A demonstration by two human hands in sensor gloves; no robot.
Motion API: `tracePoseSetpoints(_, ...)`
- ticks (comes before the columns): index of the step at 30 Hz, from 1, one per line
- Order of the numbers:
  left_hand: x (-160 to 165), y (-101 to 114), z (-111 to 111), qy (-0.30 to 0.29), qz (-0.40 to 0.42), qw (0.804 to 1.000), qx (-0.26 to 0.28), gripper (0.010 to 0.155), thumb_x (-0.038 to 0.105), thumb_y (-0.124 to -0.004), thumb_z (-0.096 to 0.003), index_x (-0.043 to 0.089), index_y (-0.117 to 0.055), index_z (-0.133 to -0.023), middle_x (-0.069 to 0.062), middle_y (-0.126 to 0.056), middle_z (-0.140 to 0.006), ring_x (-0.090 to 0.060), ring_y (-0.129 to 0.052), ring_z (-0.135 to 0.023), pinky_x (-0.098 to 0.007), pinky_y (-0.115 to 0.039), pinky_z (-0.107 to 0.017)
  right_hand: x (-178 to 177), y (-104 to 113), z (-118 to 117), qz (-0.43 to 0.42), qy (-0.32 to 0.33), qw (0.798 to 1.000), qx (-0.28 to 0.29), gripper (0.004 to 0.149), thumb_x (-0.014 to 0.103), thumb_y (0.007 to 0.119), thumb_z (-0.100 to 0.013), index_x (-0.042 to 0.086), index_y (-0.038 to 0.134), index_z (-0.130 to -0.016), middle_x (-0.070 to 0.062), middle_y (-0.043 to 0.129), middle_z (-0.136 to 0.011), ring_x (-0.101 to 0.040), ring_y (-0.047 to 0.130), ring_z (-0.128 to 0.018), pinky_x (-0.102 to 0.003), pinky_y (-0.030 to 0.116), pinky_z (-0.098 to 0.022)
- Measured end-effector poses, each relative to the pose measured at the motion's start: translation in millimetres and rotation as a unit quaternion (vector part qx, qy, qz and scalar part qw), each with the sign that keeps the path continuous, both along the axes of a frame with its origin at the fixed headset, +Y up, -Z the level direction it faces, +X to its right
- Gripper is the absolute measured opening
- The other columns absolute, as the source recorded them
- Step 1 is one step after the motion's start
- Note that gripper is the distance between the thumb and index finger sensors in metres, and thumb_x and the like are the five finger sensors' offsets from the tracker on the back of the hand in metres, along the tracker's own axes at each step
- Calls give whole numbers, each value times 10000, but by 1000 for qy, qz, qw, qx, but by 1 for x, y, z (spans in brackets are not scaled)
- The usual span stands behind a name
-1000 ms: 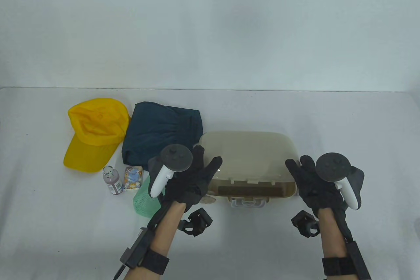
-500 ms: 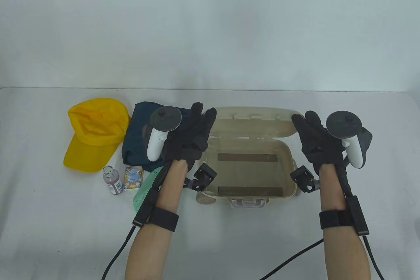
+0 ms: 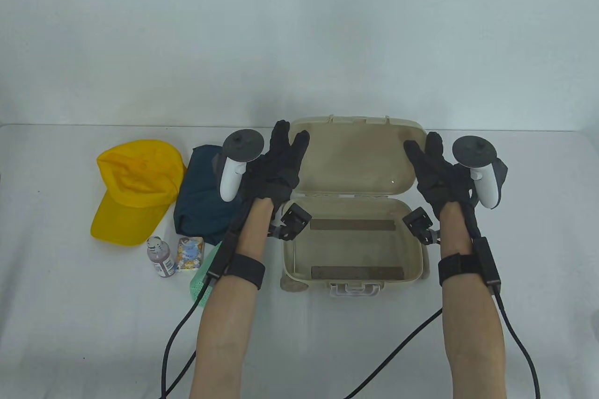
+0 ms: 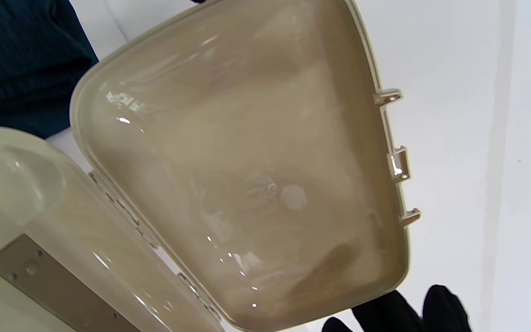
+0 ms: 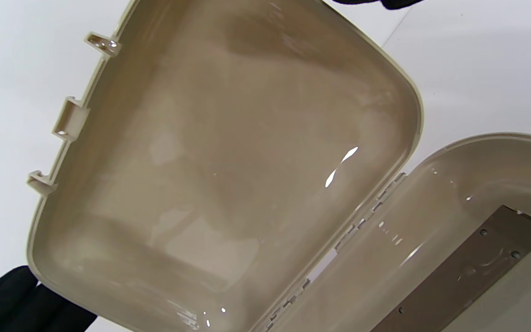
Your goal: Pack suitcase
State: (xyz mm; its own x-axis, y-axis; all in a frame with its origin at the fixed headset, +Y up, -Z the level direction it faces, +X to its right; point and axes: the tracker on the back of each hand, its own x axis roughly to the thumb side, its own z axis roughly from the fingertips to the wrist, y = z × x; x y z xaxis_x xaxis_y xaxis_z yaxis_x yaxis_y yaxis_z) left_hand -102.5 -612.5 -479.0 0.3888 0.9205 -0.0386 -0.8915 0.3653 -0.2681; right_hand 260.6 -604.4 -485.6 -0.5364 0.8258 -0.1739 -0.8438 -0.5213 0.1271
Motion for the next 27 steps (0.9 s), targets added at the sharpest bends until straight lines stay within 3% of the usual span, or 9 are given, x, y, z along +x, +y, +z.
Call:
tracePoseSetpoints(7,-7,3,9,-17,-5,1000,7,861,702,-472,-552,256,-92,-1183,-97,-104,-1271,-387,-173,-1196,-525,-345,-868,11,5,1,9,7,1000,14,885,672,481,-552,124,111,-1140,-144,238,-1248,-518,435,-1109,-628,475,-771)
tracePoseSetpoints(10,-10,11,26,-12,-66,997,42,852,695,-481,-556,253,-117,-1186,-97,-149,-1275,-392,-218,-1195,-534,-369,-860,12,17,17,39,21,998,45,872,669,490,-552,132,148,-1149,-140,284,-1248,-512,461,-1106,-627,480,-770)
tracePoseSetpoints(14,-14,21,57,3,-182,978,99,838,692,-503,-550,252,-187,-1189,-95,-228,-1277,-387,-314,-1193,-550,-426,-843,4,31,53,118,51,987,100,832,654,557,-548,145,309,-1158,-135,470,-1213,-453,586,-1076,-616,535,-756)
tracePoseSetpoints(18,-20,18,95,14,-307,939,155,840,694,-525,-538,251,-234,-1190,-92,-289,-1275,-383,-383,-1186,-560,-470,-829,-18,29,94,234,115,957,128,794,619,630,-543,157,390,-1142,-97,646,-1111,-376,720,-987,-596,602,-735)
tracePoseSetpoints(22,-28,2,130,12,-410,893,186,840,692,-542,-528,250,-269,-1188,-96,-334,-1270,-383,-437,-1173,-562,-499,-818,-47,8,130,349,180,909,140,719,583,680,-528,204,481,-1105,-59,688,-1084,-336,752,-969,-565,632,-737)
tracePoseSetpoints(27,-41,-21,161,-5,-446,875,187,839,680,-559,-523,244,-287,-1186,-105,-350,-1267,-394,-447,-1167,-574,-499,-812,-69,-31,153,433,239,862,113,680,548,715,-515,232,520,-1085,-25,718,-1070,-301,777,-966,-546,646,-744)
